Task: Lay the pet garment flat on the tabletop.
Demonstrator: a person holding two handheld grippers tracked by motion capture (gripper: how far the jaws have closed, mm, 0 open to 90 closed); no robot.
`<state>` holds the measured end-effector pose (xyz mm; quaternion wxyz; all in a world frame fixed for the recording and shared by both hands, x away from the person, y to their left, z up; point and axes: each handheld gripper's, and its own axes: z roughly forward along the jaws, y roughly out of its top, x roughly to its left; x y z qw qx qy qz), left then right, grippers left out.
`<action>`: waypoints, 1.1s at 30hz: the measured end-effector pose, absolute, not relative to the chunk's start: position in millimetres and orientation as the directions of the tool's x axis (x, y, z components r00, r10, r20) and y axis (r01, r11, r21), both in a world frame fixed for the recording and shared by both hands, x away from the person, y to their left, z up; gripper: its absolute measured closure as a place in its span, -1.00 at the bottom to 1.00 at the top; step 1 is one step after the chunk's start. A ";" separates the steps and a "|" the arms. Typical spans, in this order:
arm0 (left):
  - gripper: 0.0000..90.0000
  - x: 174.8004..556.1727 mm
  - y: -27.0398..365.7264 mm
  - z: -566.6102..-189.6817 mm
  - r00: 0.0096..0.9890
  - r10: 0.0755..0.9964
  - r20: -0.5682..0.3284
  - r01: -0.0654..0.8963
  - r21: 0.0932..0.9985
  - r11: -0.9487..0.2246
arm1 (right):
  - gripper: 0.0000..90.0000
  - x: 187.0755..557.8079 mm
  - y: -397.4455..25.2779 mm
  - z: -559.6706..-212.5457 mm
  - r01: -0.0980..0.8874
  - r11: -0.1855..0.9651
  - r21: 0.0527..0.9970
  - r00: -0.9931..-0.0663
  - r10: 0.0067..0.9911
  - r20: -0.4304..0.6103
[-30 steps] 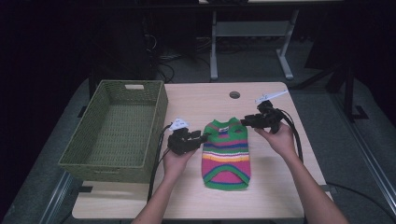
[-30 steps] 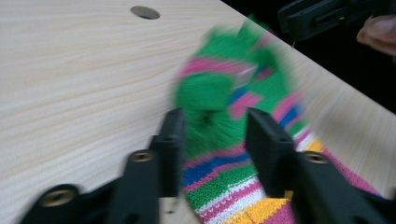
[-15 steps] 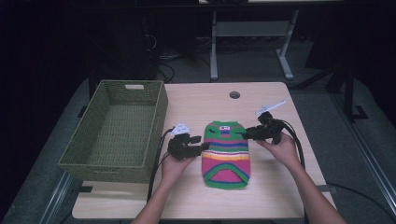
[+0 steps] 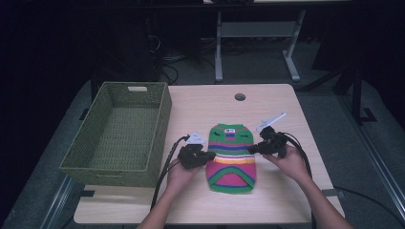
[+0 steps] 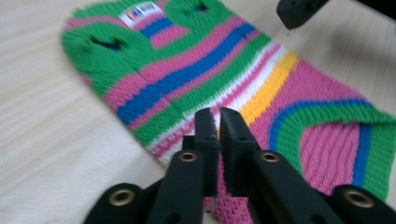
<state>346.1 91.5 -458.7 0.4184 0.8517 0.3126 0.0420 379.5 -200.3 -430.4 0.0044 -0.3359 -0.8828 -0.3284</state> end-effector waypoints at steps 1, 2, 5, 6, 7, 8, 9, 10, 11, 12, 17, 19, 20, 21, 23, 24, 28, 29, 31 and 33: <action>0.99 346.1 91.5 -458.7 0.801 0.568 -0.190 0.497 0.739 -0.454 | 0.99 380.0 -199.7 -433.3 0.598 0.565 0.569 -0.775 0.588 0.230; 0.99 345.9 87.9 -462.5 0.804 0.566 -0.183 0.502 0.721 -0.479 | 0.99 380.5 -199.0 -435.9 0.599 0.572 0.561 -0.777 0.585 0.233; 0.99 347.6 87.0 -466.5 0.811 0.561 -0.167 0.501 0.695 -0.516 | 0.99 382.1 -197.6 -443.6 0.617 0.579 0.533 -0.767 0.593 0.244; 0.99 347.7 86.5 -467.8 0.804 0.567 -0.178 0.509 0.699 -0.503 | 0.99 382.9 -197.1 -446.3 0.620 0.583 0.526 -0.767 0.592 0.247; 0.99 347.7 86.5 -467.8 0.804 0.567 -0.178 0.509 0.699 -0.503 | 0.99 383.6 -196.7 -448.8 0.625 0.585 0.517 -0.764 0.594 0.251; 0.99 348.4 87.2 -467.9 0.803 0.568 -0.181 0.512 0.697 -0.502 | 0.99 384.8 -196.2 -451.5 0.628 0.588 0.510 -0.763 0.596 0.251; 0.99 348.4 87.2 -467.9 0.803 0.568 -0.181 0.512 0.697 -0.502 | 0.99 384.8 -196.2 -451.5 0.628 0.588 0.510 -0.763 0.596 0.251; 0.99 348.5 86.9 -467.9 0.802 0.570 -0.180 0.514 0.696 -0.502 | 0.99 386.8 -196.1 -455.4 0.635 0.581 0.509 -0.756 0.601 0.258; 0.99 348.5 86.9 -467.9 0.802 0.570 -0.180 0.514 0.696 -0.502 | 0.99 386.8 -196.1 -455.4 0.635 0.581 0.509 -0.756 0.601 0.258; 0.98 349.2 86.5 -468.2 0.802 0.569 -0.182 0.515 0.694 -0.504 | 0.99 388.8 -196.7 -456.5 0.644 0.561 0.521 -0.746 0.612 0.263; 0.87 348.8 87.0 -466.3 0.796 0.578 -0.183 0.518 0.700 -0.492 | 0.95 390.8 -199.2 -458.2 0.657 0.534 0.532 -0.731 0.622 0.279; 0.81 348.6 87.5 -465.7 0.795 0.579 -0.183 0.517 0.705 -0.487 | 0.89 388.8 -199.0 -455.9 0.645 0.540 0.540 -0.738 0.623 0.259; 0.79 348.8 88.7 -464.4 0.798 0.577 -0.173 0.509 0.706 -0.492 | 0.88 387.5 -199.3 -454.4 0.641 0.536 0.549 -0.740 0.622 0.257; 0.79 348.8 89.1 -463.5 0.796 0.580 -0.175 0.510 0.709 -0.487 | 0.86 386.3 -200.1 -452.6 0.639 0.530 0.557 -0.741 0.618 0.262; 0.75 349.6 90.4 -462.0 0.792 0.586 -0.171 0.509 0.714 -0.481 | 0.81 384.2 -200.9 -449.6 0.634 0.520 0.572 -0.744 0.611 0.269; 0.72 349.5 90.4 -461.3 0.787 0.591 -0.177 0.512 0.721 -0.466 | 0.77 383.1 -201.1 -448.1 0.633 0.519 0.575 -0.745 0.610 0.269; 0.67 349.3 91.3 -457.9 0.788 0.591 -0.170 0.504 0.729 -0.463 | 0.69 379.5 -204.2 -443.2 0.623 0.510 0.594 -0.750 0.605 0.267; 0.65 348.9 91.1 -456.8 0.785 0.597 -0.164 0.504 0.730 -0.462 | 0.67 379.1 -204.8 -442.6 0.624 0.509 0.593 -0.749 0.606 0.269; 0.60 348.5 91.2 -455.5 0.783 0.602 -0.157 0.503 0.730 -0.463 | 0.61 377.7 -207.2 -441.6 0.626 0.501 0.597 -0.747 0.604 0.277; 0.57 347.8 91.7 -453.9 0.784 0.599 -0.162 0.504 0.730 -0.463 | 0.56 375.7 -209.7 -440.8 0.631 0.487 0.604 -0.743 0.603 0.291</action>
